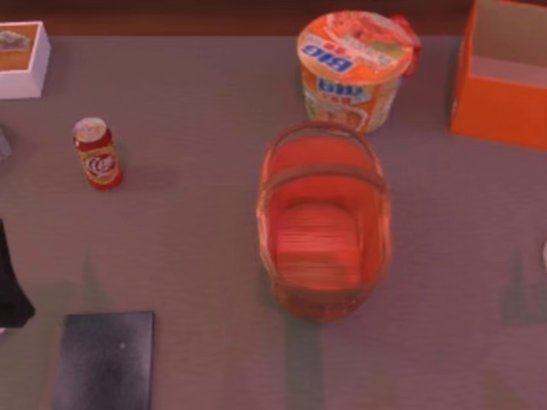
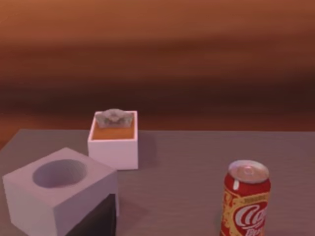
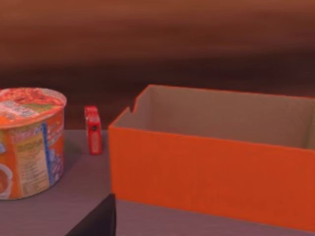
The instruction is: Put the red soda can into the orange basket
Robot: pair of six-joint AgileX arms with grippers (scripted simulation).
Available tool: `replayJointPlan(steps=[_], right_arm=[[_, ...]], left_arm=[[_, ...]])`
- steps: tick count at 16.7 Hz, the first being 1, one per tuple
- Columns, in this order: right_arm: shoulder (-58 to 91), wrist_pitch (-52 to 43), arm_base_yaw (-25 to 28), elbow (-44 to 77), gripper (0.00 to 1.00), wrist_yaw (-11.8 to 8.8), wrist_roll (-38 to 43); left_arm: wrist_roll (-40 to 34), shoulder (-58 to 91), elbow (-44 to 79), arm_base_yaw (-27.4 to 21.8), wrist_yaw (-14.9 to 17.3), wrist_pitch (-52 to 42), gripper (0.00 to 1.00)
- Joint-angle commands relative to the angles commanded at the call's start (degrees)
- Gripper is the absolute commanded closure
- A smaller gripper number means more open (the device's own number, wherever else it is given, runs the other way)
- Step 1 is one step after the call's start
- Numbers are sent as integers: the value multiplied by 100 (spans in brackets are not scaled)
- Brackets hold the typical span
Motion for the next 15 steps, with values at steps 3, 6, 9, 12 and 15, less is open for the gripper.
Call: replayJointPlan(steps=[3, 6, 9, 12, 15], right_arm=[[0, 0, 0, 0, 0, 0, 0], [0, 0, 0, 0, 0, 0, 0], [0, 0, 0, 0, 0, 0, 0], [0, 0, 0, 0, 0, 0, 0], [0, 0, 0, 0, 0, 0, 0]], left_arm=[[16, 51, 52, -17, 16, -41, 0], [171, 534, 537, -143, 133, -418, 0], [468, 1484, 1479, -313, 279, -1125, 0], [875, 2809, 2764, -464, 392, -2051, 0], [1361, 4421, 4280, -578, 448, -3095, 0]])
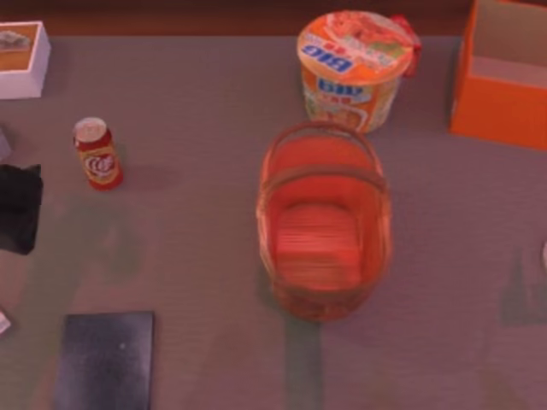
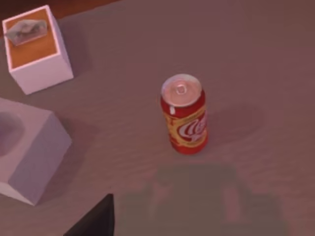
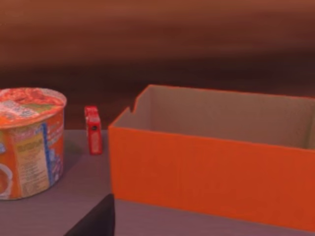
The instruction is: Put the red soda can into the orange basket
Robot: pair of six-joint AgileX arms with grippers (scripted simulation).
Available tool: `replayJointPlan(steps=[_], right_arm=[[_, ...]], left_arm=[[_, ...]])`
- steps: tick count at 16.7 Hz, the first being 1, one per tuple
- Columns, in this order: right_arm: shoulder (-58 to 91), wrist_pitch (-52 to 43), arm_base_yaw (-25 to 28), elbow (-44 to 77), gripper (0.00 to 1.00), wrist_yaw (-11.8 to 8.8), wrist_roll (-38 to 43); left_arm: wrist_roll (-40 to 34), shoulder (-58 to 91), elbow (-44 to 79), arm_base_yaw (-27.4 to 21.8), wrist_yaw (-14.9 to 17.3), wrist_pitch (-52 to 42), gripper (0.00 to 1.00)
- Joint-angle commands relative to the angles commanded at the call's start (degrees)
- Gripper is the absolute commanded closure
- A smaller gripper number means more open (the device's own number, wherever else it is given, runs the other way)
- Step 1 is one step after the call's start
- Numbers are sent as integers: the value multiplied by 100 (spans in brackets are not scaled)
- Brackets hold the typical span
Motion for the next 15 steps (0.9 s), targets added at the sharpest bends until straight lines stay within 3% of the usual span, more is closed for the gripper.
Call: replayJointPlan(steps=[9, 15], right_arm=[[0, 0, 0, 0, 0, 0, 0], [0, 0, 0, 0, 0, 0, 0]], left_arm=[[1577, 5496, 4898, -143, -108, -3059, 0], [2389, 8369, 7507, -119, -305, -4393, 0]])
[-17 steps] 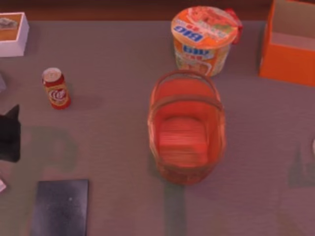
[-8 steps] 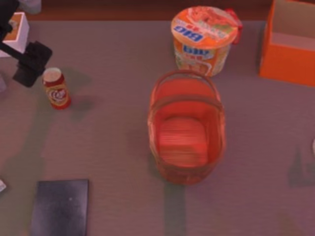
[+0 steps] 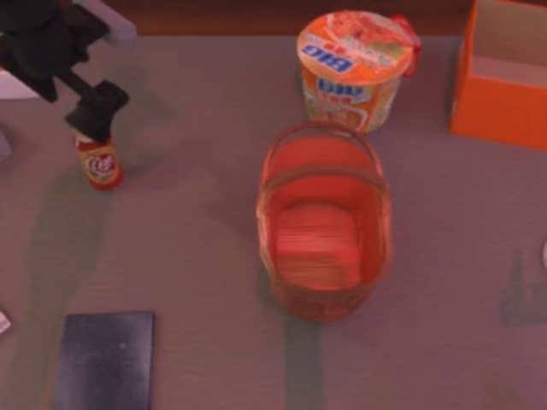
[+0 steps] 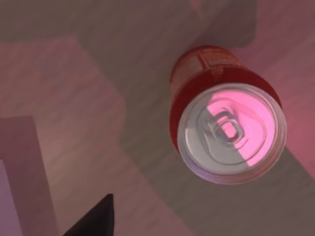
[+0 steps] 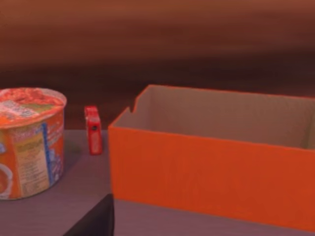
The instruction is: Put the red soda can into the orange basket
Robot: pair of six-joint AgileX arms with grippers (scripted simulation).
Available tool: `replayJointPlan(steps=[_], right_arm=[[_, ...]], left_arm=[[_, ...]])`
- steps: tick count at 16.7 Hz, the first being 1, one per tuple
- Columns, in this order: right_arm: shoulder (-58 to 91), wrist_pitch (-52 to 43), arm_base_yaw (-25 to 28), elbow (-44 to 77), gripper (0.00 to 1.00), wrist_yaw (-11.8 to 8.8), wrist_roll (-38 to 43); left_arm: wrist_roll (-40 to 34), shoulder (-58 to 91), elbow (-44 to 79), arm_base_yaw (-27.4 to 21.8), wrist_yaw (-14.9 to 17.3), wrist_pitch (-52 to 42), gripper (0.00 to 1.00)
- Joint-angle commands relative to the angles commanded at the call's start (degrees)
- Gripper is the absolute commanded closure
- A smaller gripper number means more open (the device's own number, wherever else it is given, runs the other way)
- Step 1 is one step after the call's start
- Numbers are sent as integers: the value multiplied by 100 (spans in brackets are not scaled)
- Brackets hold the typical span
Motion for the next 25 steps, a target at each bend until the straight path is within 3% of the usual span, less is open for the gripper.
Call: replayJointPlan(steps=[6, 11, 17, 22, 25], right_arm=[[0, 0, 0, 0, 0, 0, 0], [0, 0, 0, 0, 0, 0, 0], [0, 0, 0, 0, 0, 0, 0], [0, 0, 0, 0, 0, 0, 0], [0, 0, 0, 0, 0, 0, 0]], left_arm=[[317, 1075, 1041, 34, -112, -463, 0], [307, 1071, 1006, 13, -108, -431, 0], [319, 1121, 120, 36, -111, 517, 0], [323, 1136, 17, 40, -111, 623, 0], [323, 1136, 17, 40, -111, 623, 23]])
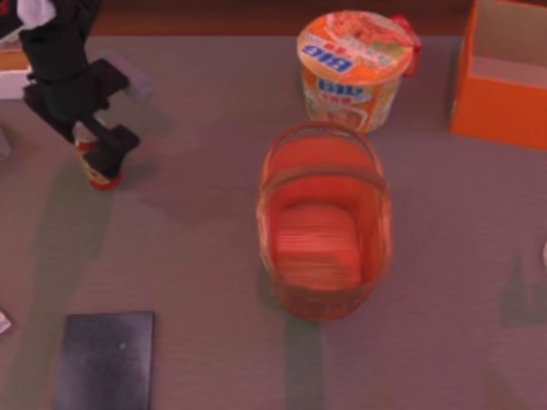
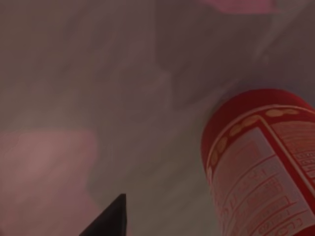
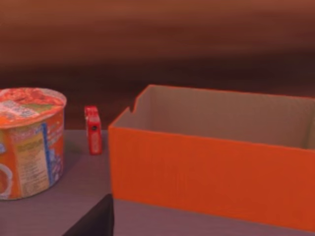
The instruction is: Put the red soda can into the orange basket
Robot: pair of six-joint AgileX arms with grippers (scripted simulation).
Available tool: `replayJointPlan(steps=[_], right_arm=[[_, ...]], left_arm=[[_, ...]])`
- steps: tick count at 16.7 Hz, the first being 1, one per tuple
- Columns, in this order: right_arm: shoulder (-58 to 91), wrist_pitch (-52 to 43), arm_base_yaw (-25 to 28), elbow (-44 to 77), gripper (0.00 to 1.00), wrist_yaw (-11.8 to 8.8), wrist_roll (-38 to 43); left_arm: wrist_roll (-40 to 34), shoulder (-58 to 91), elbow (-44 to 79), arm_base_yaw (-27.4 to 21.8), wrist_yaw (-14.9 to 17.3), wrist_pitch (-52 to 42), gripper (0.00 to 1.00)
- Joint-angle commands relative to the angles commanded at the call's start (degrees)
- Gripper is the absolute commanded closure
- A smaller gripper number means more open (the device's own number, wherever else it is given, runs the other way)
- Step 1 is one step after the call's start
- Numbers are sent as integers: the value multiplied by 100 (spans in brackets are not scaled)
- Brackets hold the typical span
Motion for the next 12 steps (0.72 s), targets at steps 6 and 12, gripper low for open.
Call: replayJointPlan(steps=[6, 12], right_arm=[[0, 0, 0, 0, 0, 0, 0], [0, 0, 0, 0, 0, 0, 0]], left_arm=[[0, 0, 0, 0, 0, 0, 68], [0, 0, 0, 0, 0, 0, 100]])
